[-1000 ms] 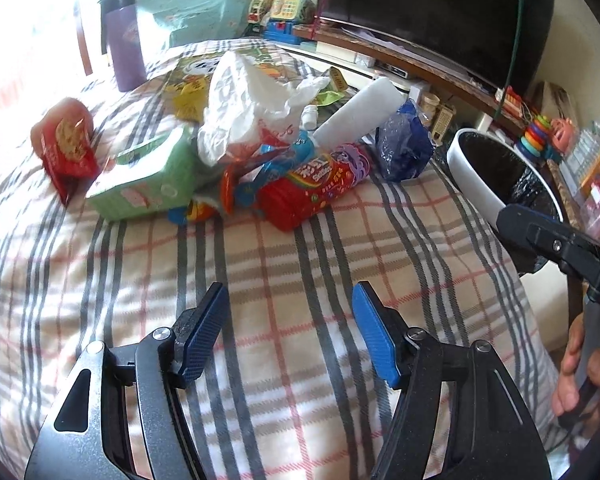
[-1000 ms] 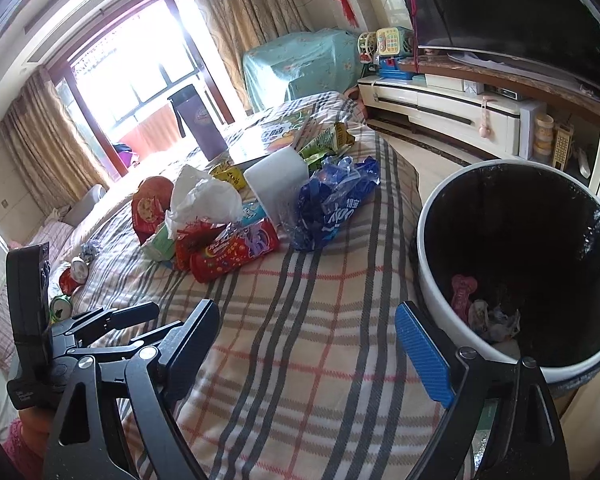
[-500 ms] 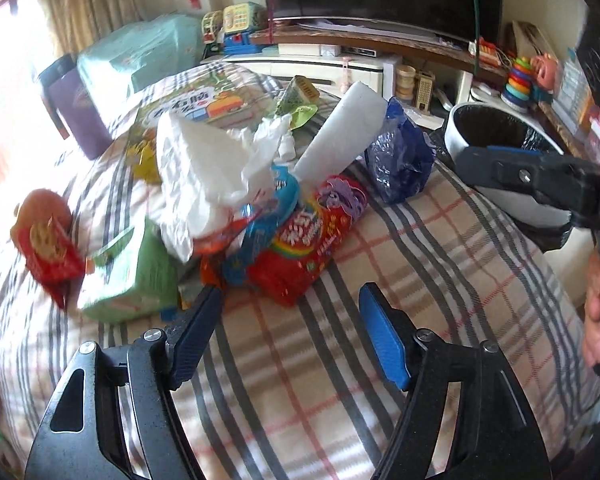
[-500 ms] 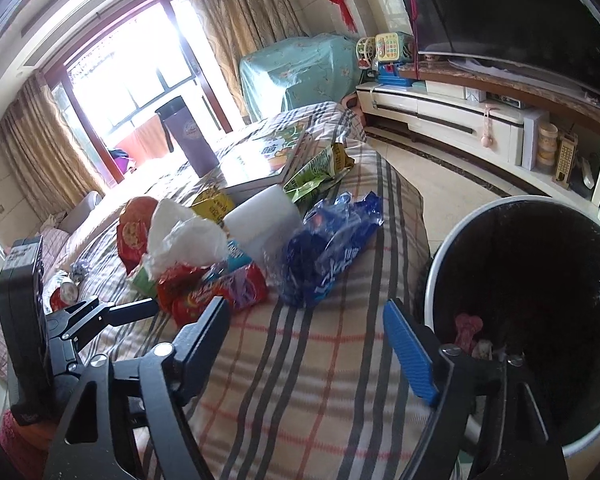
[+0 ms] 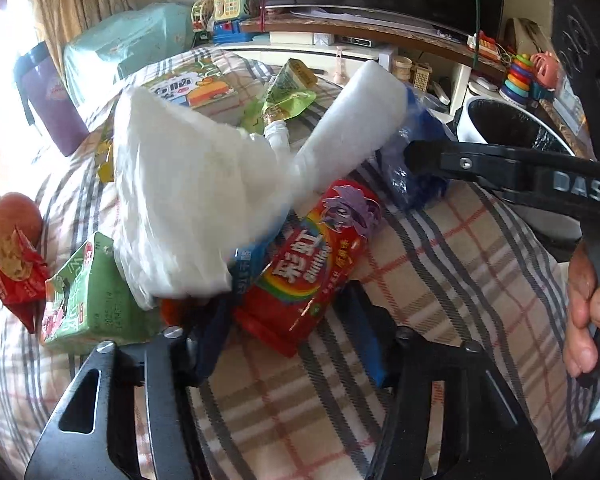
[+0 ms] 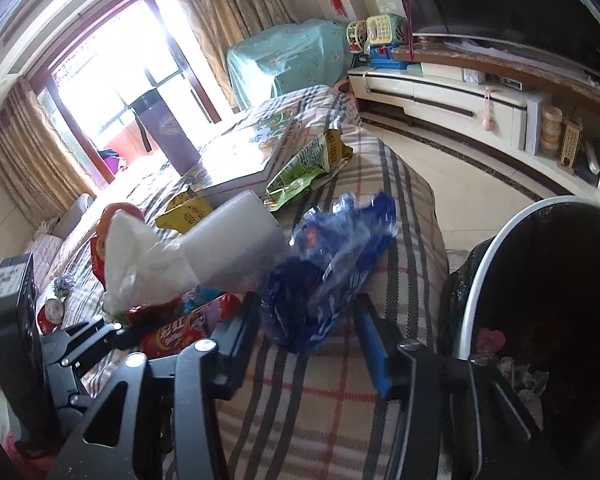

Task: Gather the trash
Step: 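Grasp the red Skittles tube with the left tool while the right tool grasps the blue plastic bag, then carry the Skittles tube and blue bag with both tools over the bin, then open both tools to drop the Skittles tube and blue bag into the bin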

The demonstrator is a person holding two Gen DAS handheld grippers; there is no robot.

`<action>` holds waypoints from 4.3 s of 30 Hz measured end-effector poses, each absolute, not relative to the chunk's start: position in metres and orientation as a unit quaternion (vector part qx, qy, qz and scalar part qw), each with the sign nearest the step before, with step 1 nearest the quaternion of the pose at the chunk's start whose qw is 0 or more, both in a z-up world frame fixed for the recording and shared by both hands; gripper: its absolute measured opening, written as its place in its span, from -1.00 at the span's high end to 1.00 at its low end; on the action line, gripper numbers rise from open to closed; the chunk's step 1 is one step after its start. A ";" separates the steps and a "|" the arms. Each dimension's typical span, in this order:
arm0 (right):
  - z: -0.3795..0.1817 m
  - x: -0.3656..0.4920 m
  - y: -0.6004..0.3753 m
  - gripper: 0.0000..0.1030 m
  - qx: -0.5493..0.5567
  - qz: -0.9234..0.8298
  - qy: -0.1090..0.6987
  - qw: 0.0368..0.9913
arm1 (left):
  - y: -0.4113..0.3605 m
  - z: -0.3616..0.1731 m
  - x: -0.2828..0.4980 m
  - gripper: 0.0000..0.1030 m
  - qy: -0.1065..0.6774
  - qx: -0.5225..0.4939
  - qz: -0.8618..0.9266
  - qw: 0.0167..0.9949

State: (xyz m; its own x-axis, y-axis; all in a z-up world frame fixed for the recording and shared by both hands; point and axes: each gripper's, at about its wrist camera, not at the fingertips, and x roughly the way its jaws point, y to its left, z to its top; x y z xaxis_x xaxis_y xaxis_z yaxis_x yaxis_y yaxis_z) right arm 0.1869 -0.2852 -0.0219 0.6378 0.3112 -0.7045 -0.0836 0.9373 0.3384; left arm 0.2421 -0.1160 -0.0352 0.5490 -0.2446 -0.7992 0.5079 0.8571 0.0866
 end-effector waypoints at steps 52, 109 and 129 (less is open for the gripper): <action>0.001 0.050 -0.339 0.61 0.155 0.099 0.386 0.904 | -0.154 -0.036 0.160 0.24 0.448 0.081 -0.259 0.852; -0.003 0.078 -0.448 0.61 0.172 0.022 0.401 0.899 | -0.298 0.003 0.217 0.30 0.449 0.111 -0.334 0.821; 0.002 0.068 -0.441 -0.32 0.174 0.013 0.387 0.906 | -0.266 0.002 0.209 -0.23 0.443 0.079 -0.310 0.837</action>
